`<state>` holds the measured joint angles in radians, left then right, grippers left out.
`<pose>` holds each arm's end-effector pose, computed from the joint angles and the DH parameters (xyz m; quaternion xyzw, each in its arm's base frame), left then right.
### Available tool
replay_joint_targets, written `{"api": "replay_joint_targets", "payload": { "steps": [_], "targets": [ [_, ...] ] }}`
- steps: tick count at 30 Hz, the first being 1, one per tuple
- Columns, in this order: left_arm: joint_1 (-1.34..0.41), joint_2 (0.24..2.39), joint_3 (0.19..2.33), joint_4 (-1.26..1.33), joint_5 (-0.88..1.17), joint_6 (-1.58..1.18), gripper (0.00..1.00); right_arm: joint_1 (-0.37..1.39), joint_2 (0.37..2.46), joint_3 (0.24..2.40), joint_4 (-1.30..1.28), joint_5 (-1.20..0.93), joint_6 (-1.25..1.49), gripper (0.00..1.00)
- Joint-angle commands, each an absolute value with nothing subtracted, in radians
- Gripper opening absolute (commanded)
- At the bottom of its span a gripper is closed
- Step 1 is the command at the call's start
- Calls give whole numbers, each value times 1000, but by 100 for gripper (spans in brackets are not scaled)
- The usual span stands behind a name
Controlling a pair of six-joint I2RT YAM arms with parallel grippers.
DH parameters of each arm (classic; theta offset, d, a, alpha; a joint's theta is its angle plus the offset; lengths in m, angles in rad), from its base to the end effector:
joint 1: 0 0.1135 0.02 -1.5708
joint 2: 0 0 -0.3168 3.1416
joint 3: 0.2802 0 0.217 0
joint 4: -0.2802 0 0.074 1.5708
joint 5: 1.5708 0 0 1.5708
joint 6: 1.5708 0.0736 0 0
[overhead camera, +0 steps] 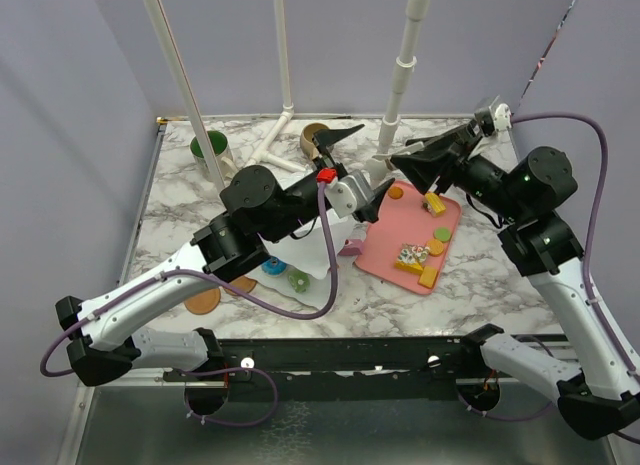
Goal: Serve the afternoon tea
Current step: Pick up the clamp from the tray, then pick up the desert from the tray.
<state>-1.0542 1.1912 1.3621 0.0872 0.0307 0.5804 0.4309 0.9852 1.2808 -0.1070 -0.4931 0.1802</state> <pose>0.1169 -0.2103 0.5400 0.4533 0.4086 -0.1950 0.7678 0.1338 0.0999 0.5217 -0.2639 0.5897 0.3731 0.6658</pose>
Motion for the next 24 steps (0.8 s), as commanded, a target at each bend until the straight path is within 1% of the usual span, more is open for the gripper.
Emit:
{"api": "replay_joint_targets", "payload": {
  "steps": [1,6,9,12,16,24],
  "targets": [
    [-1057,1155,1420,86,-108,522,99,430,910,1164,-120,-288,112,49],
    [-1034,1158,1503,13,-199,493,99,430,842,1008,-100,-181,104,52],
    [-1001,1178,1574,-95,-243,458,99,430,827,921,-66,-139,106,54],
    [-939,1231,1696,-234,-277,374,99,430,833,853,-48,-83,105,54],
    [-829,1296,1836,-399,-273,267,99,430,832,781,-15,-20,113,54],
    [-629,1316,1868,-576,-181,141,99,430,859,679,103,94,126,54]
  ]
}}
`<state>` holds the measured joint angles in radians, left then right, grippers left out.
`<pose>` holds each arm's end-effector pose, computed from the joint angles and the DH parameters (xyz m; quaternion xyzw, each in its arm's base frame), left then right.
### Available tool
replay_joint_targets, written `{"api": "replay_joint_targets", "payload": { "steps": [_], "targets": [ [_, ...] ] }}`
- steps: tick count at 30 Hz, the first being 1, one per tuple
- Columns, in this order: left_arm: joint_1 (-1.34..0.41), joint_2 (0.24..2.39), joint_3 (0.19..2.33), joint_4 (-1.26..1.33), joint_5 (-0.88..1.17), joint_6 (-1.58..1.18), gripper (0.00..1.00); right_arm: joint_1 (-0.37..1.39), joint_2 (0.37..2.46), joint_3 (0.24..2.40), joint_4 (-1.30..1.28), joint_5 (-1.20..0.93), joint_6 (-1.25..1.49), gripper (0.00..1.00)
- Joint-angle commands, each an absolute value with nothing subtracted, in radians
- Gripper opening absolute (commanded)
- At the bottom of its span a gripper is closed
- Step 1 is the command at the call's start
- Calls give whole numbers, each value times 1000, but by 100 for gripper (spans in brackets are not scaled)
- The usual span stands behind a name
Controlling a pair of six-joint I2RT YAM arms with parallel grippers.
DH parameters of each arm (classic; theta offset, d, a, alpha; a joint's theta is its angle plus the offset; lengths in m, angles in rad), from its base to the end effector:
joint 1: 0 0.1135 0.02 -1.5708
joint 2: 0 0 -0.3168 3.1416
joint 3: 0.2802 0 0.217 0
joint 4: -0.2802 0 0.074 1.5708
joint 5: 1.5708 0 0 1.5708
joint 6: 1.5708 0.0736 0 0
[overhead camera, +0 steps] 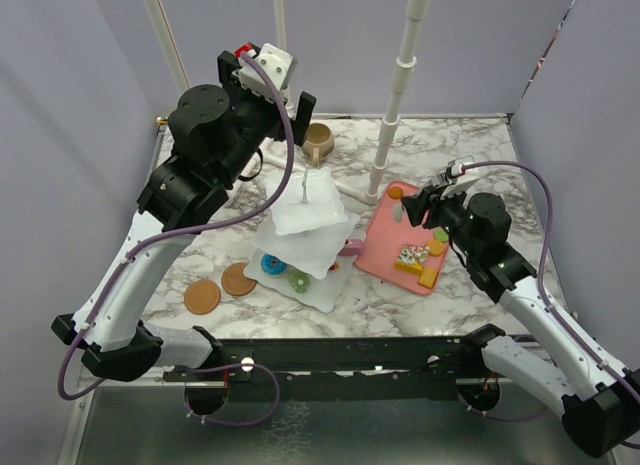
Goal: Serve the afternoon tea
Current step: Pick up the desert from the tray.
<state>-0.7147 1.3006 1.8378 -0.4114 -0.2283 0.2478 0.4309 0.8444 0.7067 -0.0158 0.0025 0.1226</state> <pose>0.1834 -0.1371 0.5954 0.2284 0.6219 -0.0991 0.7425 0.1548 0.0709 0.3586 -0.1158 0.7504 0.1769 0.6263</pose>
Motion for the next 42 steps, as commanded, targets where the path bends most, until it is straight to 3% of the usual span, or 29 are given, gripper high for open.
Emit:
{"api": "replay_joint_targets", "payload": {
  "steps": [1,8,21,42],
  "targets": [
    [-601,1317,1866,-598,-162,134,99,430,867,672,109,102,132,54],
    [-410,1300,1778,-676,-20,70,99,430,885,621,161,260,163,53],
    [-381,1316,1702,-775,-88,57,99,415,1178,656,432,489,79,53],
    [-376,1276,1660,-729,-78,46,99,287,1392,645,596,478,45,61]
  ]
}}
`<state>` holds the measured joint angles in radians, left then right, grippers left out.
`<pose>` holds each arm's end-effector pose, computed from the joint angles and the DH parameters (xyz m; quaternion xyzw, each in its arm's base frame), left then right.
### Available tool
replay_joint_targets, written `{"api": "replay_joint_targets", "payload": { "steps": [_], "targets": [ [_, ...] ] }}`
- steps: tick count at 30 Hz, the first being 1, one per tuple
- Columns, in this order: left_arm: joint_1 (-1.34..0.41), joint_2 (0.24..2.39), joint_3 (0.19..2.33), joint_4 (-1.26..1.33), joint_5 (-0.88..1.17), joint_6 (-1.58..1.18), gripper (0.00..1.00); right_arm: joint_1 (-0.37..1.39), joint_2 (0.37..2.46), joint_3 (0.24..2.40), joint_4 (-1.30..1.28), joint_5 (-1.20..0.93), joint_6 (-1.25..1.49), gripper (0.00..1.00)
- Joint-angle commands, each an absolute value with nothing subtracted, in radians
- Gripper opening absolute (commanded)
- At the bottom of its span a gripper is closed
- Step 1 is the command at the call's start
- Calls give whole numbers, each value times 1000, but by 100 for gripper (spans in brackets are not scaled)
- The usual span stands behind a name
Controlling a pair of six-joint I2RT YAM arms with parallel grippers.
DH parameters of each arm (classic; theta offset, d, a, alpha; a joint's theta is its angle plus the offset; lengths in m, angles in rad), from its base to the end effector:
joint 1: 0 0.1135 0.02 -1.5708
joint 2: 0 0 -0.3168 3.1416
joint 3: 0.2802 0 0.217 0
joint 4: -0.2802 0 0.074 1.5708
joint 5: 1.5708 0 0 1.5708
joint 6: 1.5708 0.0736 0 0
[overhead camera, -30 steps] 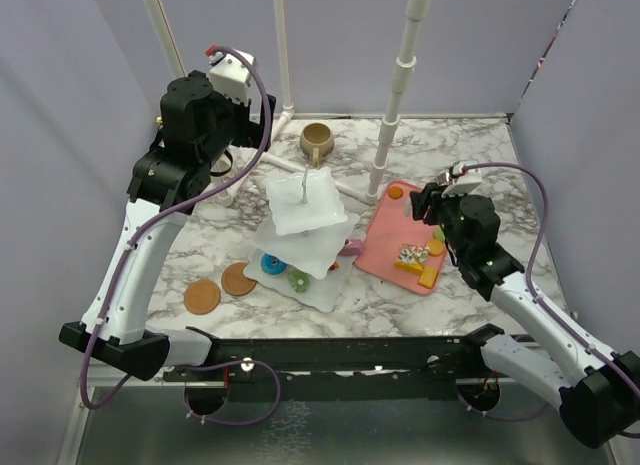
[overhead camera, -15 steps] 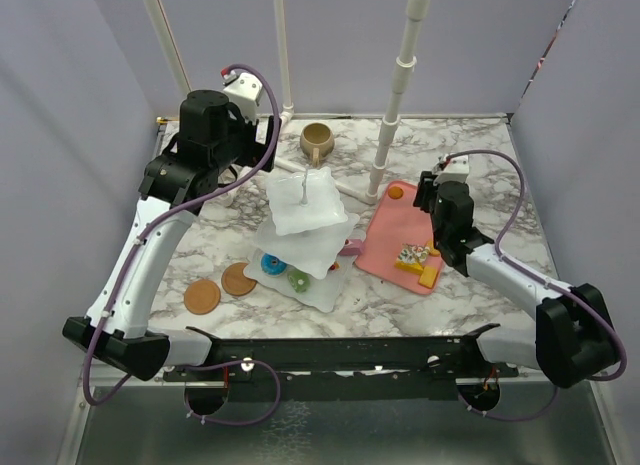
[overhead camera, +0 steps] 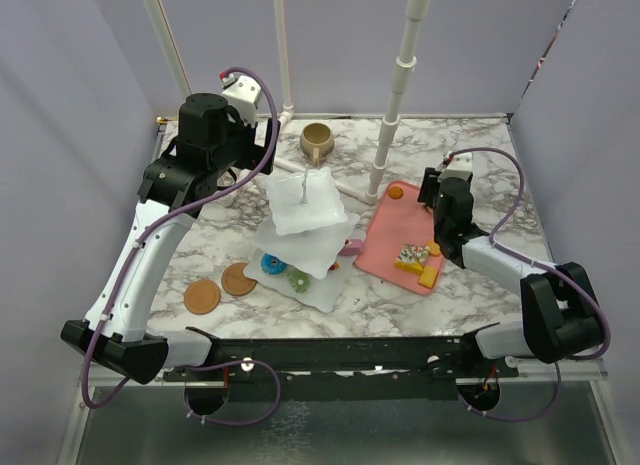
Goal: Serve the afternoon tea
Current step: Pick up the desert from the tray.
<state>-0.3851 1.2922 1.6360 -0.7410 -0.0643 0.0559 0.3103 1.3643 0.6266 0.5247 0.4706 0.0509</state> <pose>0.2288 -0.0876 0.4878 0.1647 0.8160 -0.0643 0.5503 0.2827 0.0556 0.2982 0.0473 0.7694 -0.0688 0.6333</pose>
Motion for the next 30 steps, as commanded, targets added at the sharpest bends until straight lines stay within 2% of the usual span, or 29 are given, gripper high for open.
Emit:
{"api": "replay_joint_targets", "payload": {
  "steps": [1,20,24,30],
  "targets": [
    [-375,1276,1659,-728,-76,45,99,282,1400,648,600,476,46,61],
    [-368,1284,1663,-715,-69,45,99,260,1516,690,553,402,111,68],
    [-367,1283,1665,-715,-69,44,99,259,1518,690,540,403,122,62],
    [-367,1282,1670,-715,-69,44,99,259,1448,671,530,412,132,47]
  ]
}}
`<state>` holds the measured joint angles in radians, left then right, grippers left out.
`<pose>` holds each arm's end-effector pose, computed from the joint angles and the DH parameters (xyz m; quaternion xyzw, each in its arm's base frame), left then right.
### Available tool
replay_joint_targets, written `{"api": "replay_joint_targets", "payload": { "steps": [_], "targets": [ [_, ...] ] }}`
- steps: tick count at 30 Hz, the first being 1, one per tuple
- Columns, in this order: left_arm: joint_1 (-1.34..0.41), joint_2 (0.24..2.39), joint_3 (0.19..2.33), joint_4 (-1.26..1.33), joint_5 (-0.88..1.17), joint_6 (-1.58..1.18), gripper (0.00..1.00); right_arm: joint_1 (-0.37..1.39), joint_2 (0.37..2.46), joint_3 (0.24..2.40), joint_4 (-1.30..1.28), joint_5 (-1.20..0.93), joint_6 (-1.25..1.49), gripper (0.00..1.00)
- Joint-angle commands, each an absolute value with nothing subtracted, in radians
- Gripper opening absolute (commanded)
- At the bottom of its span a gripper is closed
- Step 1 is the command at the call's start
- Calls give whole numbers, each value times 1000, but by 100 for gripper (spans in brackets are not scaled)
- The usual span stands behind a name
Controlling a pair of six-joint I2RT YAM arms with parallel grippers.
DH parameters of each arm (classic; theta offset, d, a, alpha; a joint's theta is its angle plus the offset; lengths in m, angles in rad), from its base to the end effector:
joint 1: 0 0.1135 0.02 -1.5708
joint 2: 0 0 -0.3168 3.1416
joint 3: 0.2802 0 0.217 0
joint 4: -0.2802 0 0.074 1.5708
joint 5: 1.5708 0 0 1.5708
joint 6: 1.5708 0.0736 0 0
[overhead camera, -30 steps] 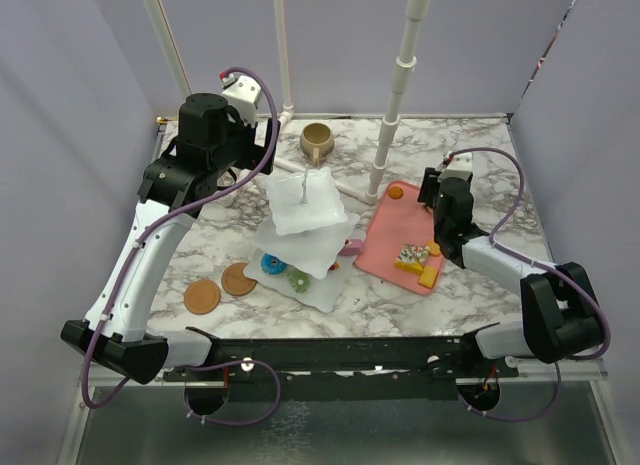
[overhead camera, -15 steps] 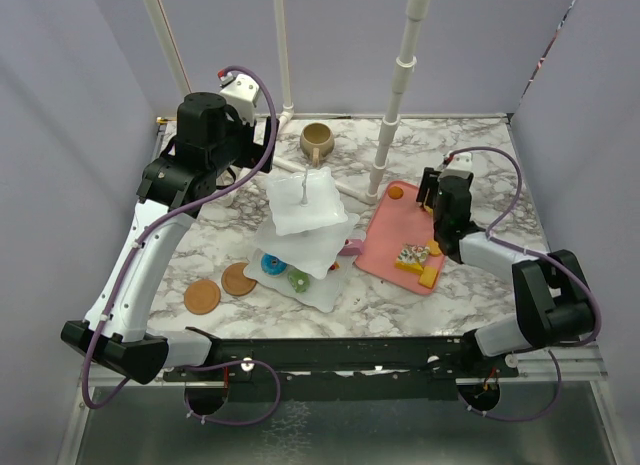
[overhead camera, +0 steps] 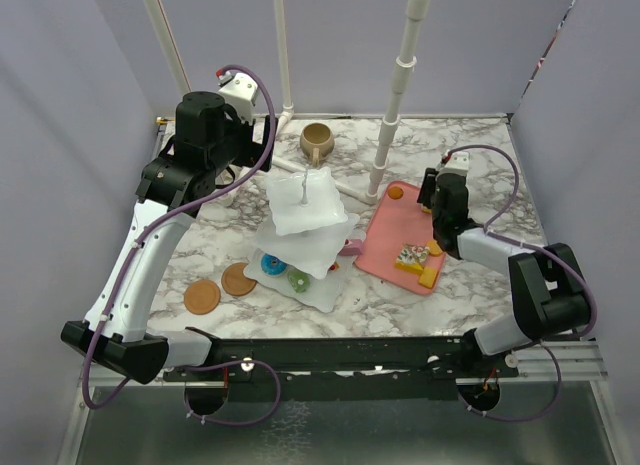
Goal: Serve the afternoon tea
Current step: Pick up the desert from the tray.
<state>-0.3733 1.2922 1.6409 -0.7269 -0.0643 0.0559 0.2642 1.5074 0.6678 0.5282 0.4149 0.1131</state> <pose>0.2302 -0.0851 0.4913 0.1585 0.8119 -0.0624 0.5584 0.3151 0.0545 0.2712 0.0613 0.7978 -0.0554 0.5973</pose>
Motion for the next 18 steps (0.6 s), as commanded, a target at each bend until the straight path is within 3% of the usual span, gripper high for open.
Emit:
{"api": "replay_joint_targets", "payload": {
  "steps": [1,7,13,18],
  "targets": [
    [-367,1281,1672,-715,-69,46,99,259,1431,666,526,406,137,45],
    [-367,1275,1667,-715,-72,52,99,259,1305,661,455,282,185,34],
    [-367,1272,1663,-722,-56,60,99,296,1101,637,319,68,287,32],
    [-367,1281,1664,-726,-39,58,99,441,954,615,278,45,316,32]
  ]
}}
